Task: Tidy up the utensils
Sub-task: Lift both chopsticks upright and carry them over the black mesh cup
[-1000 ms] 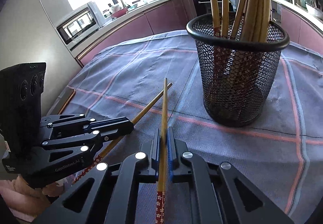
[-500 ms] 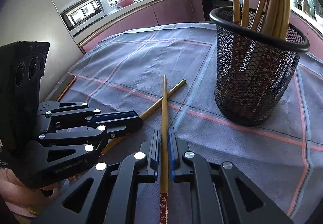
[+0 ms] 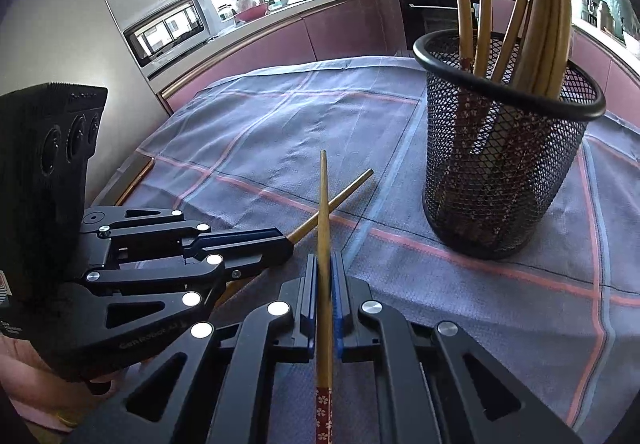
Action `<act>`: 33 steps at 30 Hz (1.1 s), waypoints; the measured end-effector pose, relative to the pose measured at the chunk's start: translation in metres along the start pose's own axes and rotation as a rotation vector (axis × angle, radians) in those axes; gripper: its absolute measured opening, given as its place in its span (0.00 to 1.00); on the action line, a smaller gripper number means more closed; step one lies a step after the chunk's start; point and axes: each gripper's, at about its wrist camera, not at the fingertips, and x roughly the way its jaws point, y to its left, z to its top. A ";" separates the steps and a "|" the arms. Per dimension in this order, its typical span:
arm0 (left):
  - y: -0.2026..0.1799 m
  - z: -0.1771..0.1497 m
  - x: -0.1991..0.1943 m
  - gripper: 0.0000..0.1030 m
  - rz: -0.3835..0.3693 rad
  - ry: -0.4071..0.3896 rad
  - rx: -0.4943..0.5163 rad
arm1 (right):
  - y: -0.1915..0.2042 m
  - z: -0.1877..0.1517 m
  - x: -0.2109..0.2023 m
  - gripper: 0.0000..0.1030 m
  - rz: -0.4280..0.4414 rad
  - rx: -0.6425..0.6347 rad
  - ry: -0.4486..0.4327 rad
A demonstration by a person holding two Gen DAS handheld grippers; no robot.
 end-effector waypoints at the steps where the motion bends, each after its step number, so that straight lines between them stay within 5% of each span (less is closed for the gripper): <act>1: 0.000 0.000 -0.001 0.08 -0.003 -0.004 -0.001 | 0.000 0.000 -0.002 0.06 0.003 -0.001 -0.006; 33: -0.007 0.011 -0.073 0.08 -0.129 -0.153 -0.022 | 0.000 0.015 -0.076 0.06 0.042 0.008 -0.222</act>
